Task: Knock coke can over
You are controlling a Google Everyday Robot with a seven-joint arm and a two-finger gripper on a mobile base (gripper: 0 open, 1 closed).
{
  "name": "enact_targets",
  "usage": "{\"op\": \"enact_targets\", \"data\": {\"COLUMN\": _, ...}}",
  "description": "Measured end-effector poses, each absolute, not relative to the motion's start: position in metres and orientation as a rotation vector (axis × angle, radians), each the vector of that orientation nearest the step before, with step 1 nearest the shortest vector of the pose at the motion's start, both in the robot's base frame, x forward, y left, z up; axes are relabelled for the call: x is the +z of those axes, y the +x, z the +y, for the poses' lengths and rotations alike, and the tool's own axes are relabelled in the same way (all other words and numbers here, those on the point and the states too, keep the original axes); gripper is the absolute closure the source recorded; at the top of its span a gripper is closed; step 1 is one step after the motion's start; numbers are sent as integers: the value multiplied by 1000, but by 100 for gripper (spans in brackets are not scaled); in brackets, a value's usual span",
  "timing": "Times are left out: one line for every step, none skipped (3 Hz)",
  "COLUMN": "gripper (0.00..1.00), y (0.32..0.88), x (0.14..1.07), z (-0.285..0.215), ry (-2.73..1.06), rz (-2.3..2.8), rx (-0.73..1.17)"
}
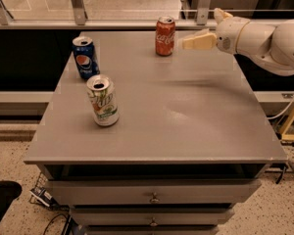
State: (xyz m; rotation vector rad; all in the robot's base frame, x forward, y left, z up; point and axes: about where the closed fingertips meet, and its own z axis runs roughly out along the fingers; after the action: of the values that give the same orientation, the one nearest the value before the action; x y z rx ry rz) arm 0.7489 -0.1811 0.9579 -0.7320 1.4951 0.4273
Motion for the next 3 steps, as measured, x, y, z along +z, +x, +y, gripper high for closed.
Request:
{"op": "enact_targets", "data": {"gripper": 0, "y": 772, "x": 951, "z": -161, "ry": -727, "rz": 1464, "rx": 478}}
{"op": "enact_targets", "data": {"gripper": 0, "y": 789, "x": 943, "z": -147, "ry": -739, "rz": 1460, "rx": 503}}
{"op": "enact_targets", "data": {"gripper": 0, "y": 802, "x": 935, "z": -135, "ry": -739, "rz": 1463, "rx": 544}}
